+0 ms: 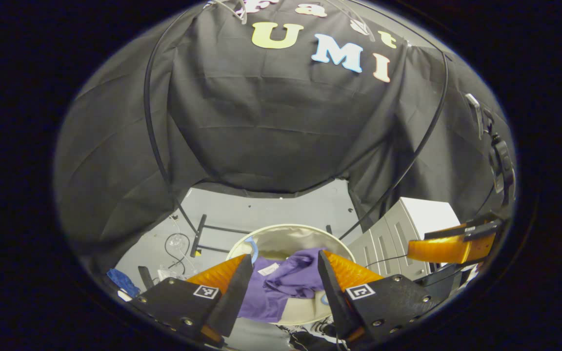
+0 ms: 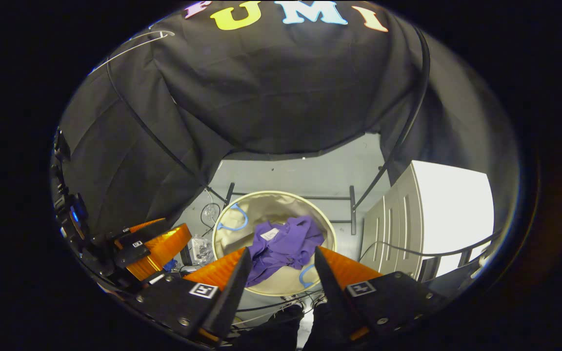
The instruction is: Grasp the clothes on the hanger with both hands and then place them into the laundry hamper below.
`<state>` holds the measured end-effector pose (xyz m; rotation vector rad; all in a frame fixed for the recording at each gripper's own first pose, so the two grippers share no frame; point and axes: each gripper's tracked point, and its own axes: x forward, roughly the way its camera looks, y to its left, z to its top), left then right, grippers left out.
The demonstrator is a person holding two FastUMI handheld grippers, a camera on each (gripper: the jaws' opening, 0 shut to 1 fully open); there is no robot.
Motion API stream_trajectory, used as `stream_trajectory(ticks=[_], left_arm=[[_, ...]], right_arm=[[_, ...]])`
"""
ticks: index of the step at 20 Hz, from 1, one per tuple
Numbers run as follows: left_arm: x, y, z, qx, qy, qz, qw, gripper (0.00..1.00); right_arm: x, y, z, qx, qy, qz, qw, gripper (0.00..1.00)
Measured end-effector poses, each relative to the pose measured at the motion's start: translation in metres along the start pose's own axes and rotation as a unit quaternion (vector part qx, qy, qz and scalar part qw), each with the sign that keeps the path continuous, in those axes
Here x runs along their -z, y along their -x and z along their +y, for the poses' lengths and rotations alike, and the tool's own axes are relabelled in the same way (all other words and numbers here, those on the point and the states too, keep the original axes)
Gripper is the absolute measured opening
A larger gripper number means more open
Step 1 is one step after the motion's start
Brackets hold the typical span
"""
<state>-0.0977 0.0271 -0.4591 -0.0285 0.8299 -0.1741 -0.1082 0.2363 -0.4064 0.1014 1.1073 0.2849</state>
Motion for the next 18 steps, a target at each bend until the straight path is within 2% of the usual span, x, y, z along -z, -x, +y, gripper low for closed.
stream_trajectory(ticks=[1,3,7,11,12,13,14,17,18], left_arm=[[0.000,0.005,-0.003,-0.003,-0.003,-0.001,1.000,0.79],[-0.006,0.016,-0.008,-0.013,-0.016,-0.004,1.000,0.95],[-0.026,0.049,-0.025,-0.036,-0.046,-0.021,0.998,0.95],[-0.055,0.083,-0.061,-0.062,-0.052,-0.057,0.995,0.95],[-0.067,0.093,-0.075,-0.066,-0.049,-0.070,0.994,0.95],[-0.078,0.103,-0.091,-0.071,-0.046,-0.083,0.993,1.00],[-0.091,0.115,-0.108,-0.073,-0.041,-0.096,0.992,0.95],[-0.132,0.150,-0.157,-0.072,-0.043,-0.141,0.986,0.95],[-0.149,0.164,-0.171,-0.075,-0.054,-0.160,0.983,0.90]], right_arm=[[-0.005,0.006,-0.005,0.003,0.000,-0.011,1.000,0.92],[-0.013,0.019,-0.019,0.013,-0.009,-0.029,0.999,0.95],[-0.030,0.061,-0.064,0.030,-0.027,-0.081,0.996,0.95],[-0.049,0.118,-0.115,0.036,-0.031,-0.143,0.989,0.95],[-0.058,0.135,-0.127,0.035,-0.034,-0.163,0.985,0.95],[-0.064,0.151,-0.140,0.036,-0.037,-0.184,0.982,0.95],[-0.072,0.169,-0.155,0.039,-0.039,-0.205,0.977,0.95],[-0.097,0.214,-0.189,0.043,-0.038,-0.271,0.961,0.96],[-0.100,0.227,-0.202,0.048,-0.036,-0.293,0.954,0.96]])
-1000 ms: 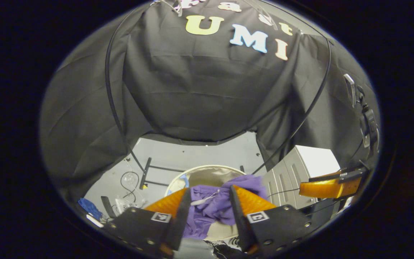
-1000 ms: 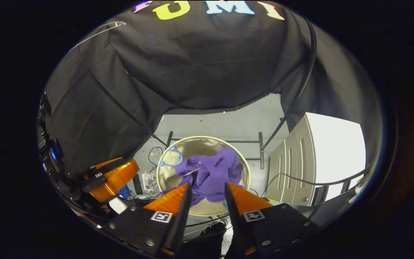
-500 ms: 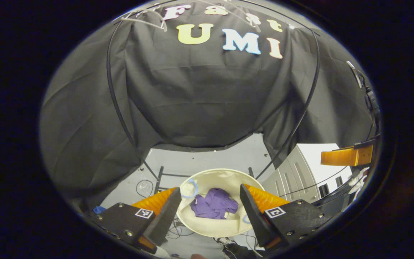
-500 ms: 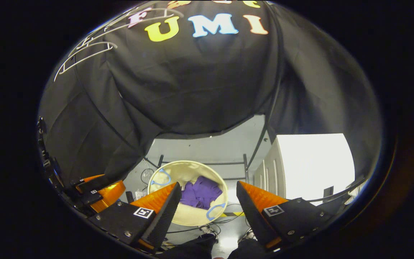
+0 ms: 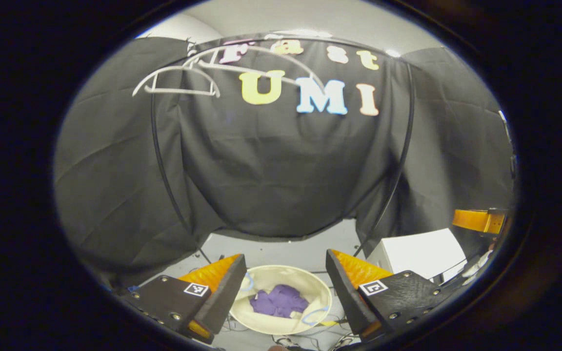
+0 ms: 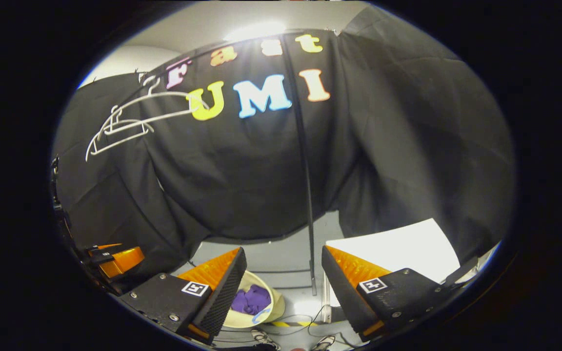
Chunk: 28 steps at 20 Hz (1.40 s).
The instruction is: Grasp the clothes on the hanger with both hands and then place them into the laundry hamper below.
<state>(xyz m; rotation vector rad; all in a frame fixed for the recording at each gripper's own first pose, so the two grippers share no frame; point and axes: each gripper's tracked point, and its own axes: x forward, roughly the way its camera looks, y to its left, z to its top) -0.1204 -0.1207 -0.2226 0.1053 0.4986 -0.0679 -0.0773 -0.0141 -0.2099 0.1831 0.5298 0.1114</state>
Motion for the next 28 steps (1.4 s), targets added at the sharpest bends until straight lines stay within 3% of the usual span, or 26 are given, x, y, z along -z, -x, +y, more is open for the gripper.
stream_trajectory(ticks=[1,2,5,6,8,10,12,15,16,17,18,19,22,28], left_arm=[[-0.021,0.007,-0.004,-0.008,-0.012,-0.026,1.000,1.00],[-0.048,0.016,-0.007,-0.015,-0.021,-0.052,0.998,1.00],[-0.116,0.050,-0.032,-0.021,-0.037,-0.120,0.992,1.00],[-0.133,0.062,-0.040,-0.020,-0.039,-0.142,0.989,1.00],[-0.155,0.077,-0.053,-0.010,-0.034,-0.170,0.985,1.00],[-0.186,0.094,-0.068,0.011,-0.033,-0.201,0.979,1.00],[-0.218,0.112,-0.072,0.012,-0.046,-0.230,0.972,0.99],[-0.245,0.136,-0.078,0.016,-0.039,-0.264,0.964,0.99],[-0.250,0.139,-0.075,0.020,-0.030,-0.272,0.962,0.99],[-0.256,0.141,-0.070,0.021,-0.019,-0.277,0.961,0.99],[-0.262,0.142,-0.061,0.020,-0.006,-0.281,0.959,0.99],[-0.266,0.144,-0.050,0.019,0.009,-0.283,0.959,0.99],[-0.273,0.142,-0.009,0.014,0.038,-0.286,0.957,0.99],[-0.257,0.137,0.084,-0.050,0.042,-0.274,0.960,0.99]], right_arm=[[-0.013,0.008,-0.012,0.001,0.003,-0.026,1.000,0.95],[-0.031,0.016,-0.023,-0.001,0.008,-0.051,0.999,0.92],[-0.071,0.035,-0.052,-0.001,0.034,-0.107,0.994,0.96],[-0.091,0.043,-0.060,0.000,0.037,-0.133,0.990,0.91],[-0.129,0.059,-0.068,0.002,0.038,-0.178,0.983,0.95],[-0.159,0.073,-0.075,0.009,0.045,-0.218,0.975,0.91],[-0.187,0.085,-0.080,0.017,0.063,-0.258,0.964,0.95],[-0.208,0.093,-0.078,0.021,0.063,-0.274,0.959,0.91],[-0.214,0.097,-0.077,0.019,0.057,-0.278,0.959,0.95],[-0.220,0.100,-0.077,0.019,0.050,-0.283,0.958,0.92],[-0.225,0.103,-0.077,0.021,0.046,-0.289,0.956,0.95],[-0.228,0.103,-0.078,0.024,0.046,-0.294,0.954,0.91],[-0.227,0.101,-0.084,0.050,0.051,-0.291,0.954,0.95],[-0.221,0.100,-0.078,0.079,0.061,-0.271,0.957,0.95]])
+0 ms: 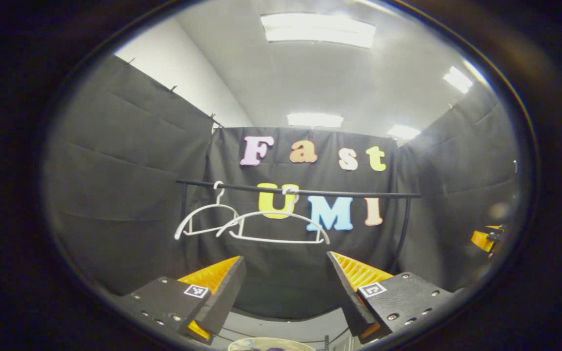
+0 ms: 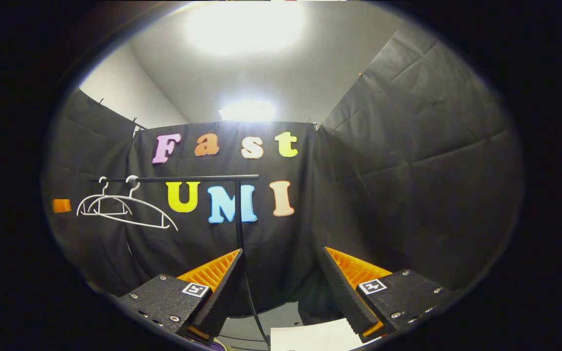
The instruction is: Grasp the clothes on the hanger with both hands and then place them into the laundry hamper below.
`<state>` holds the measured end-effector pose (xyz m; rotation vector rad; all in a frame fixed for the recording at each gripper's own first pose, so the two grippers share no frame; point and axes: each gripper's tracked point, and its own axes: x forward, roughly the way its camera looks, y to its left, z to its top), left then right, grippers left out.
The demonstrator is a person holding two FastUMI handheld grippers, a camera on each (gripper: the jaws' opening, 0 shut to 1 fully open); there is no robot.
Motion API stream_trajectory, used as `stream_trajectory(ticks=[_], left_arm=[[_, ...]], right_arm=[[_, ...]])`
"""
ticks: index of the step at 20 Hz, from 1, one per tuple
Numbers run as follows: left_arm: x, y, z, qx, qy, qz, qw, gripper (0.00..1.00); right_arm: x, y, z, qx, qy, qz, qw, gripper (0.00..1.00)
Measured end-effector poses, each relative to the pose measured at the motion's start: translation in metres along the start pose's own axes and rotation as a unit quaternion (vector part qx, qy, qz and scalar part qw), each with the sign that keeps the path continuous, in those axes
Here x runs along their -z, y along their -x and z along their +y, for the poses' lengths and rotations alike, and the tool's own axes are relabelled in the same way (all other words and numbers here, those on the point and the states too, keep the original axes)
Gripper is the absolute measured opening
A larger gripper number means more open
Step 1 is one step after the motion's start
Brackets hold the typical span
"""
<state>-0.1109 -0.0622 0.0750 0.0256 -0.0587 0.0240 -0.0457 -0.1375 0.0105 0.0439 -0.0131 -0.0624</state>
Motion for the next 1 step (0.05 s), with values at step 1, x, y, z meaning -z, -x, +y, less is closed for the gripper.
stream_trajectory(ticks=[1], left_arm=[[0.0013,0.0000,0.0080,-0.007,-0.001,-0.004,1.000,0.99]], right_arm=[[-0.0019,0.0000,0.0001,0.002,0.003,-0.002,1.000,0.95]])
